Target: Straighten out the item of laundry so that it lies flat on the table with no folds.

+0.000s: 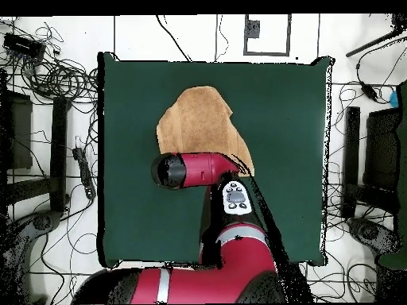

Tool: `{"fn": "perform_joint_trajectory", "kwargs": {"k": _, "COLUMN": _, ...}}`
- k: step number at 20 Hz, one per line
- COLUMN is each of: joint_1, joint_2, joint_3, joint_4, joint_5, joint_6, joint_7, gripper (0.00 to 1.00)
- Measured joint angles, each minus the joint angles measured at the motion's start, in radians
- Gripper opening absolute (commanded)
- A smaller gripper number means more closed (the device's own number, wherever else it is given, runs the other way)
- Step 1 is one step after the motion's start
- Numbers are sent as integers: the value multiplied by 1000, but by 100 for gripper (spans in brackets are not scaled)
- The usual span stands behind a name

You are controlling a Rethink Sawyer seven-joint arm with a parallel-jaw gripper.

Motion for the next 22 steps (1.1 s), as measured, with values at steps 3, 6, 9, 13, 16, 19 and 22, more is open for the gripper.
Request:
{"fn": "perform_joint_trajectory", "kwargs": {"k": 3, "joint_1": 13, "joint_2": 1, "joint_3": -14, "joint_4": 0, "joint_5": 15, "joint_6": 0, "joint_7": 0, "gripper": 0}}
{"fn": "perform_joint_trajectory", "kwargs": {"k": 6, "joint_1": 27, "joint_2": 3, "joint_3": -25, "joint_4": 1, "joint_5": 28, "joint_6": 0, "joint_7": 0, "gripper": 0}}
{"fn": "perform_joint_trajectory", "kwargs": {"k": 9, "joint_1": 41, "joint_2": 4, "joint_3": -37, "joint_4": 8, "joint_5": 55, "joint_6": 0, "joint_7": 0, "gripper": 0}}
{"fn": "perform_joint_trajectory", "kwargs": {"k": 13, "joint_1": 55, "joint_2": 4, "joint_3": -46, "joint_4": 20, "joint_5": 86, "joint_6": 0, "joint_7": 0, "gripper": 0}}
{"fn": "perform_joint_trajectory", "kwargs": {"k": 16, "joint_1": 63, "joint_2": 3, "joint_3": -46, "joint_4": 41, "joint_5": 119, "joint_6": 0, "joint_7": 0, "gripper": 0}}
{"fn": "perform_joint_trajectory", "kwargs": {"k": 19, "joint_1": 65, "joint_2": 2, "joint_3": -46, "joint_4": 54, "joint_5": 145, "joint_6": 0, "joint_7": 0, "gripper": 0}}
{"fn": "perform_joint_trajectory", "kwargs": {"k": 22, "joint_1": 68, "joint_2": -1, "joint_3": -46, "joint_4": 74, "joint_5": 178, "joint_6": 0, "joint_7": 0, "gripper": 0}}
